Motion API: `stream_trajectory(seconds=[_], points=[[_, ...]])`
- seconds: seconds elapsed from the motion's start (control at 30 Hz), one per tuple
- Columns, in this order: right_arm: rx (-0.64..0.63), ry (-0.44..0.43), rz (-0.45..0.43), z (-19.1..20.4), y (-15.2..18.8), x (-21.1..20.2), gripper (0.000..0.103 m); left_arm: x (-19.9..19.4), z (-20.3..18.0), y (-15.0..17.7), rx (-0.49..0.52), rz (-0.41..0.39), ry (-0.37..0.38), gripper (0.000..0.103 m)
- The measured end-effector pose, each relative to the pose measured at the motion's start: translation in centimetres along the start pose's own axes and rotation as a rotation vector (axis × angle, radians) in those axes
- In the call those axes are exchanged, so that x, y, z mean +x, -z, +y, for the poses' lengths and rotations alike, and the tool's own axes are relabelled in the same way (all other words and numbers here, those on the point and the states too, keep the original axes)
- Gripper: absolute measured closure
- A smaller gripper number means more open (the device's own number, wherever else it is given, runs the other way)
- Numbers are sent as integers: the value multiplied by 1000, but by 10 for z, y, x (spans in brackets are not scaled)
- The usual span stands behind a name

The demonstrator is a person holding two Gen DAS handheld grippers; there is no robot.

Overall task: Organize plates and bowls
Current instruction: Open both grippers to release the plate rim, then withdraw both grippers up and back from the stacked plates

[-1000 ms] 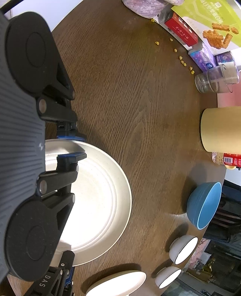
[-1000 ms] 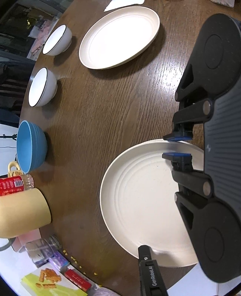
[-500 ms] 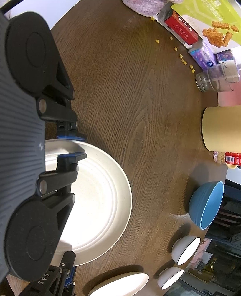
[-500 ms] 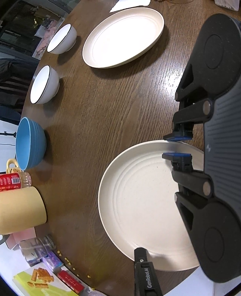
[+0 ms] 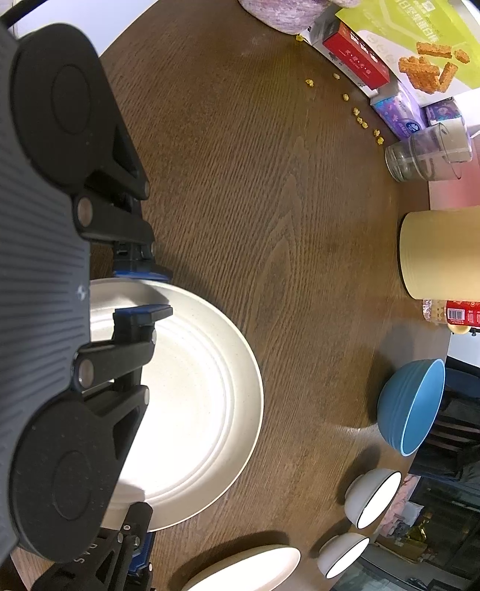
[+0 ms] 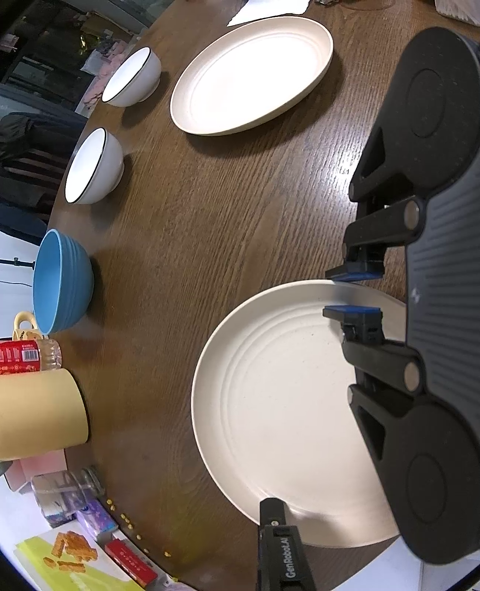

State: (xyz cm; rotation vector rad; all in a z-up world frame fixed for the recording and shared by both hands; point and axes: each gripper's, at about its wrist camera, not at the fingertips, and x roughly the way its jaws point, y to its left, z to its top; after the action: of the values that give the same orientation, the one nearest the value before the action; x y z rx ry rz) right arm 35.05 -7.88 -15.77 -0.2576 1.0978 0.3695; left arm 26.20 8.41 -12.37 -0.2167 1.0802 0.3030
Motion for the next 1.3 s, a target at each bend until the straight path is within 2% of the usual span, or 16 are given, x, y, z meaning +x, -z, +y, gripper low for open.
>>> stream_trajectory(seconds=[0.67, 1.03, 1.17, 1.2, 1.23, 1.27, 1.3], points=[[-68, 40, -55, 10, 13, 1, 89, 3, -9, 12, 52, -44, -39, 89], [-102, 59, -93, 14, 20, 0, 89, 3, -13, 20, 75, -96, -57, 88], [-85, 47, -91, 12, 19, 0, 87, 3, -13, 21, 68, -101, -54, 87], [-72, 36, -86, 11, 18, 0, 87, 2, -12, 21, 64, -101, -48, 81], [-47, 13, -86, 6, 16, -1, 84, 1, -11, 21, 60, -103, -32, 69], [-27, -4, -85, 3, 15, -3, 80, -2, -10, 21, 55, -108, -21, 61], [-9, -25, -80, 0, 13, -5, 77, -5, -10, 21, 52, -117, -22, 46]])
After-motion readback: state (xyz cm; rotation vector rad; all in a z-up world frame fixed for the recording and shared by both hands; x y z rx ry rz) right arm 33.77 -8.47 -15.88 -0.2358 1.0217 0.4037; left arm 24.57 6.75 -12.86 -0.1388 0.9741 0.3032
